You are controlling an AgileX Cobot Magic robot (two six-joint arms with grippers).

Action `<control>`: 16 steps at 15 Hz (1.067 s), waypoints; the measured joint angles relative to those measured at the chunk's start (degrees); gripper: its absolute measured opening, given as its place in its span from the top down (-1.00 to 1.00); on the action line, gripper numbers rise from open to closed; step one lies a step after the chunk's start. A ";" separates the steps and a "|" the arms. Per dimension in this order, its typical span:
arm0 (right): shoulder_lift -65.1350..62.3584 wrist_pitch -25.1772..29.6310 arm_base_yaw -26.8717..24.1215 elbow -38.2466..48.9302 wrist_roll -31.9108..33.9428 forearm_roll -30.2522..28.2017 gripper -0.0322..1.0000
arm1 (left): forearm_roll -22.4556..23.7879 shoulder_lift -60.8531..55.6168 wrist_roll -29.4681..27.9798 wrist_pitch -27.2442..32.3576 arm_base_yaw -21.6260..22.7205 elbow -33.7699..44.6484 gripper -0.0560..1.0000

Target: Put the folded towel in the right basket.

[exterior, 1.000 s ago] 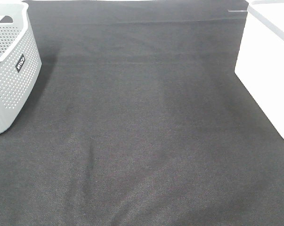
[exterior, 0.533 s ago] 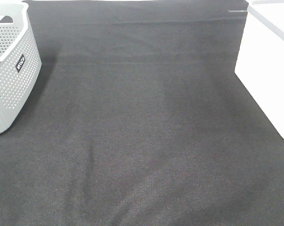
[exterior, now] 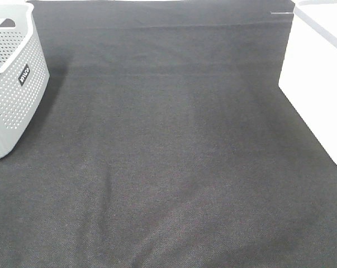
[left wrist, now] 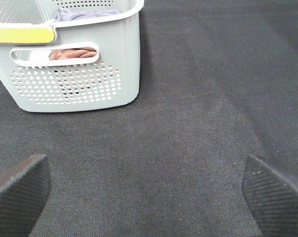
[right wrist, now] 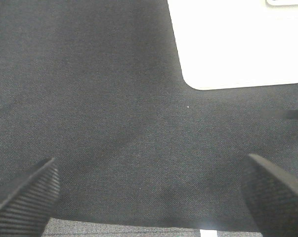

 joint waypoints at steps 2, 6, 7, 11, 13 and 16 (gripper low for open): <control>0.00 0.00 0.00 0.00 0.00 0.06 -0.94 | 0.00 0.00 0.00 0.00 0.00 0.00 -0.96; 0.00 0.00 0.00 0.00 -0.17 0.00 -0.94 | 0.00 0.00 0.00 0.00 0.00 0.00 -0.96; 0.00 0.00 0.00 0.00 -0.17 0.00 -0.94 | 0.00 0.00 0.00 0.00 0.00 0.00 -0.96; 0.00 0.00 0.00 0.00 -0.23 0.00 -0.94 | 0.00 0.00 0.00 0.00 0.00 0.00 -0.96; 0.00 0.00 0.00 0.00 -0.34 0.00 -0.94 | 0.00 0.00 0.00 0.00 0.00 0.00 -0.96; 0.00 0.00 0.00 0.00 -0.34 0.00 -0.94 | 0.00 0.00 0.00 0.00 0.00 0.00 -0.96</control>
